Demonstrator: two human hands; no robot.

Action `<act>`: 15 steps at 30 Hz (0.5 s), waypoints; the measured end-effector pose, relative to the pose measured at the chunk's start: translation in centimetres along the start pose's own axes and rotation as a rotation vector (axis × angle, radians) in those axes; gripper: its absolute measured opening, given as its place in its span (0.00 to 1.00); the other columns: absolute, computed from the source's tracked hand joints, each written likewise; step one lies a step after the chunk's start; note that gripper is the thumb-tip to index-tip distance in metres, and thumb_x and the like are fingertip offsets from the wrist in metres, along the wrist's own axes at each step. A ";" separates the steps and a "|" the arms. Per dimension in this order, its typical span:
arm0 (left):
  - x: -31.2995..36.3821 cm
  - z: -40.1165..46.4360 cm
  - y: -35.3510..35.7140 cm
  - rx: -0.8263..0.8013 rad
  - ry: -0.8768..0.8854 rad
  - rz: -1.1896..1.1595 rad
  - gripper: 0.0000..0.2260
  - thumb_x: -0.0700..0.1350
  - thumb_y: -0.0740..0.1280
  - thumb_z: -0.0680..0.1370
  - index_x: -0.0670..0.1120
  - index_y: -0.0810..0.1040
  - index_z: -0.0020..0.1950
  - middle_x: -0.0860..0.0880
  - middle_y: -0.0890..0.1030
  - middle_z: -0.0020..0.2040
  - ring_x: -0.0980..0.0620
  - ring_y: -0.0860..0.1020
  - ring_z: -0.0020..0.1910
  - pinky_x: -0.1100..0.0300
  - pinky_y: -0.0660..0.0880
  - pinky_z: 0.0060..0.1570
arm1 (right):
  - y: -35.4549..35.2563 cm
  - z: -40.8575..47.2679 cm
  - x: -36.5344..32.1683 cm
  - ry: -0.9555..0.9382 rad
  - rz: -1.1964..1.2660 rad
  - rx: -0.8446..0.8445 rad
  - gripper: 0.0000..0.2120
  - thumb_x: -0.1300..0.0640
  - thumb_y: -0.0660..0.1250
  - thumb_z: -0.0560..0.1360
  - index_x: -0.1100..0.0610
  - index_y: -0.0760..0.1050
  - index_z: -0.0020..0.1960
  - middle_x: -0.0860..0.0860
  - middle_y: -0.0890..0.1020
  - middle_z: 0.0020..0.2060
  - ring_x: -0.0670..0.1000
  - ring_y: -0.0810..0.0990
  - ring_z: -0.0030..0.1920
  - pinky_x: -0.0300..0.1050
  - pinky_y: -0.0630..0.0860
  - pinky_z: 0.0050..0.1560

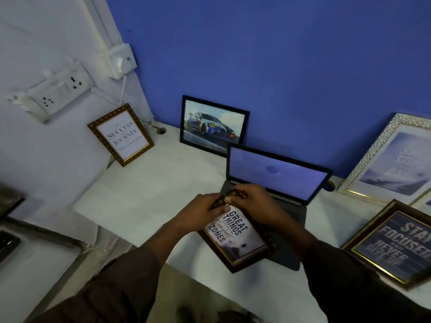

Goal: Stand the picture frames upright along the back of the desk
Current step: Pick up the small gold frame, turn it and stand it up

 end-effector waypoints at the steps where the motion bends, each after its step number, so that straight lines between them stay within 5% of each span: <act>1: -1.2 -1.0 -0.6 0.027 -0.029 -0.127 0.07 0.55 0.67 0.80 0.53 0.80 0.50 0.51 0.86 0.45 0.52 0.85 0.46 0.52 0.80 0.45 | 1.0 0.3 -1.0 -0.005 -0.007 0.022 0.07 0.48 0.71 0.77 0.52 0.82 0.47 0.53 0.86 0.41 0.48 0.86 0.40 0.50 0.84 0.43; 7: -10.0 -6.6 -5.9 0.297 -0.205 -0.576 0.08 0.48 0.67 0.82 0.47 0.83 0.57 0.48 0.89 0.50 0.48 0.88 0.47 0.46 0.85 0.51 | 4.1 1.8 -3.3 0.006 0.025 0.334 0.07 0.48 0.68 0.79 0.47 0.78 0.55 0.44 0.84 0.49 0.41 0.83 0.48 0.40 0.80 0.48; 10: -13.5 -8.5 -8.2 0.369 -0.253 -0.781 0.10 0.46 0.65 0.83 0.44 0.83 0.59 0.45 0.89 0.50 0.42 0.88 0.49 0.43 0.85 0.49 | 4.1 1.2 -2.4 0.093 0.075 0.534 0.08 0.48 0.66 0.80 0.48 0.76 0.57 0.47 0.82 0.51 0.45 0.82 0.50 0.44 0.80 0.49; 15: -16.2 -9.8 -10.2 0.432 -0.278 -1.017 0.11 0.45 0.64 0.84 0.44 0.82 0.62 0.43 0.88 0.54 0.40 0.87 0.52 0.35 0.81 0.55 | 10.0 1.6 -0.7 0.373 0.399 0.379 0.16 0.41 0.59 0.82 0.51 0.79 0.56 0.53 0.87 0.49 0.55 0.87 0.48 0.57 0.83 0.52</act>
Point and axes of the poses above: each hand's wrist, its own z-axis towards the middle knuckle, its own y-axis out of the palm, x = y × z, the point moved 8 cm from there along z, towards the middle knuckle
